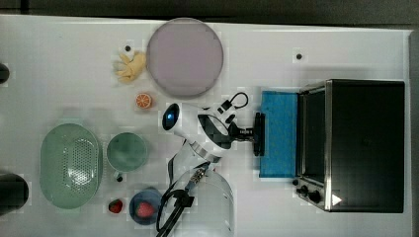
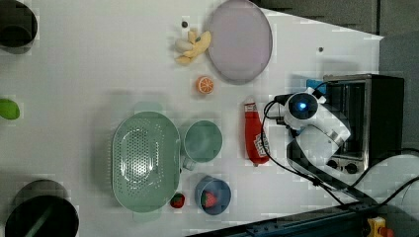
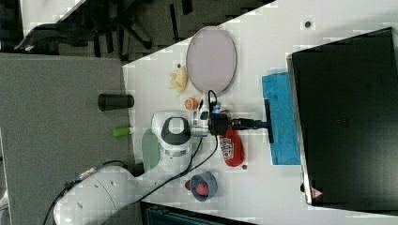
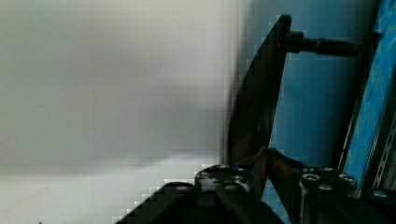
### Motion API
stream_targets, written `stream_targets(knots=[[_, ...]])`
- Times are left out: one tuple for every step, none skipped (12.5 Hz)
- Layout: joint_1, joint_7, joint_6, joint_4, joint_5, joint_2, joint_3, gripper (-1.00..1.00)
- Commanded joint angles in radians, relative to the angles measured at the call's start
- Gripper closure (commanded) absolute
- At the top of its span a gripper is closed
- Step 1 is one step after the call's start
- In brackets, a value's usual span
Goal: Flap open oven.
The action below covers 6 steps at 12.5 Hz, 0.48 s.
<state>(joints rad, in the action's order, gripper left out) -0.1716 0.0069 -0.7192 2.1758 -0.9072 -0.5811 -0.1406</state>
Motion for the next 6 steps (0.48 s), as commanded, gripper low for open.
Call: stream_targets(knots=[[0.006,0.059,-0.011,-0.056,0.041,0.102,0.004,0.65],[0.006,0.059,-0.011,-0.063,0.090,0.141,0.004,0.65],[0.006,0.059,-0.011,-0.065,0.164,0.185,0.004,0.65],[0.008,0.059,-0.009,-0.065,0.255,0.231,0.002,0.65],[0.011,0.059,-0.005,-0.065,0.351,0.276,0.000,0.65],[0.013,0.059,0.000,-0.065,0.439,0.319,-0.001,0.65]])
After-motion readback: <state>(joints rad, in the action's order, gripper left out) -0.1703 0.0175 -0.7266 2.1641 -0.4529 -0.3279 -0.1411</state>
